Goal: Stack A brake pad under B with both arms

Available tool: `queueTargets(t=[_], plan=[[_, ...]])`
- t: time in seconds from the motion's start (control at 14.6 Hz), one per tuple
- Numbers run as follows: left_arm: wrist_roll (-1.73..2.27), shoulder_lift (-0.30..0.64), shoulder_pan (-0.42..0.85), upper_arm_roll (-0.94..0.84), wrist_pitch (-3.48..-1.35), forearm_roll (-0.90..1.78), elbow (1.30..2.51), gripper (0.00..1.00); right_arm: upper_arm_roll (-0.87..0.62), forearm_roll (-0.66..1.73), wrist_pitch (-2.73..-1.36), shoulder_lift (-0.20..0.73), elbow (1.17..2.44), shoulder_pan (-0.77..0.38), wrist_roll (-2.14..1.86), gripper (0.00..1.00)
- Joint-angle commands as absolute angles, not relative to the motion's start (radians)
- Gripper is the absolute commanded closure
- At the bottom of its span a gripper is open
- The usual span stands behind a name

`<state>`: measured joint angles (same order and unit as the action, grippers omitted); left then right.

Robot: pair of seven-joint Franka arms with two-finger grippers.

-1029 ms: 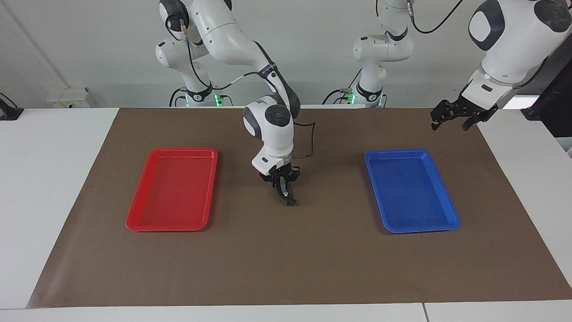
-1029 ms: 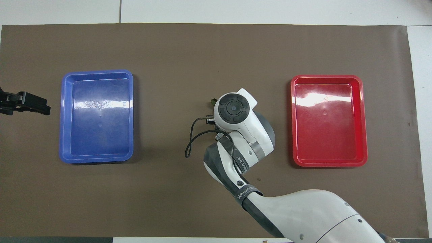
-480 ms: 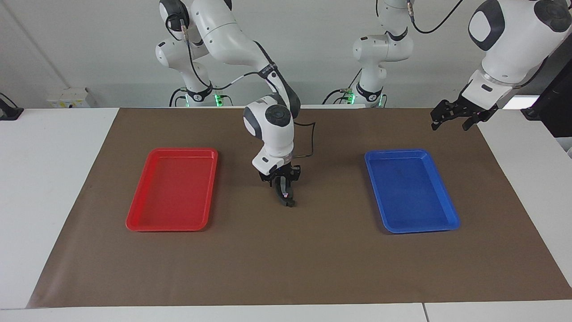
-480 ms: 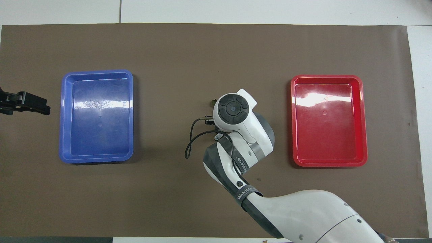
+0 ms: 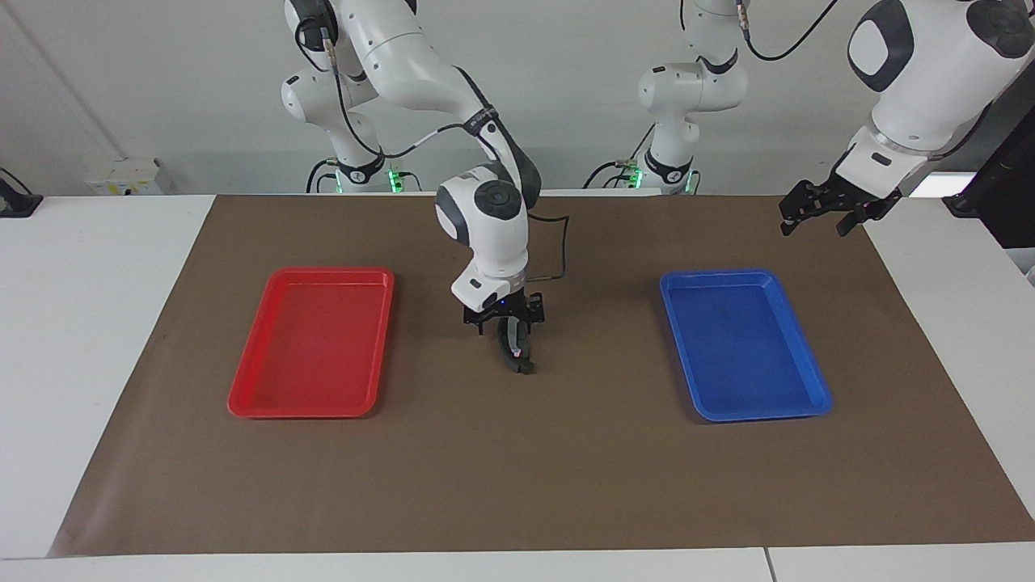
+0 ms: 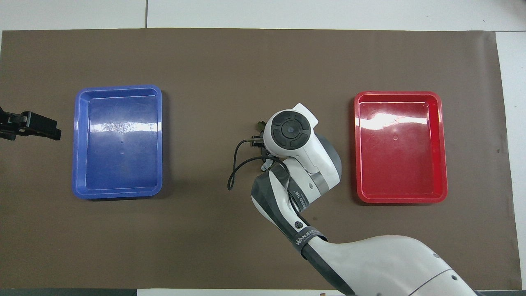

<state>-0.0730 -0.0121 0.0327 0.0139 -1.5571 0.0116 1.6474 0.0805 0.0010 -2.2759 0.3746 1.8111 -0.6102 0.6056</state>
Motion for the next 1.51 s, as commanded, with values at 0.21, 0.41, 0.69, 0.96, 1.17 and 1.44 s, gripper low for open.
queueTargets(t=[0.21,0.41,0.69,0.96,1.17,1.44], plan=[[-0.078,-0.014,0.020,0.009,-1.542,0.023,1.643,0.01,0.071,-0.023,-2.129,0.161,1.839,-0.356,0.494,0.00],[-0.080,-0.014,0.020,0.009,-1.542,0.023,1.643,0.01,0.071,-0.023,-2.048,0.095,1.838,-0.238,0.381,0.00],[-0.078,-0.014,0.020,0.009,-1.542,0.021,1.643,0.01,0.071,-0.023,-1.890,0.017,1.838,-0.155,0.307,0.00],[-0.078,-0.015,0.020,0.009,-1.542,0.023,1.643,0.01,0.071,-0.021,-1.760,-0.078,1.835,-0.062,0.183,0.00],[-0.080,-0.014,0.020,0.009,-1.542,0.023,1.643,0.01,0.074,-0.021,-1.631,-0.091,1.739,-0.026,0.108,0.00],[-0.078,-0.014,0.020,0.009,-1.542,0.023,1.643,0.01,0.003,-0.018,-1.528,-0.025,1.592,0.076,0.101,0.00]])
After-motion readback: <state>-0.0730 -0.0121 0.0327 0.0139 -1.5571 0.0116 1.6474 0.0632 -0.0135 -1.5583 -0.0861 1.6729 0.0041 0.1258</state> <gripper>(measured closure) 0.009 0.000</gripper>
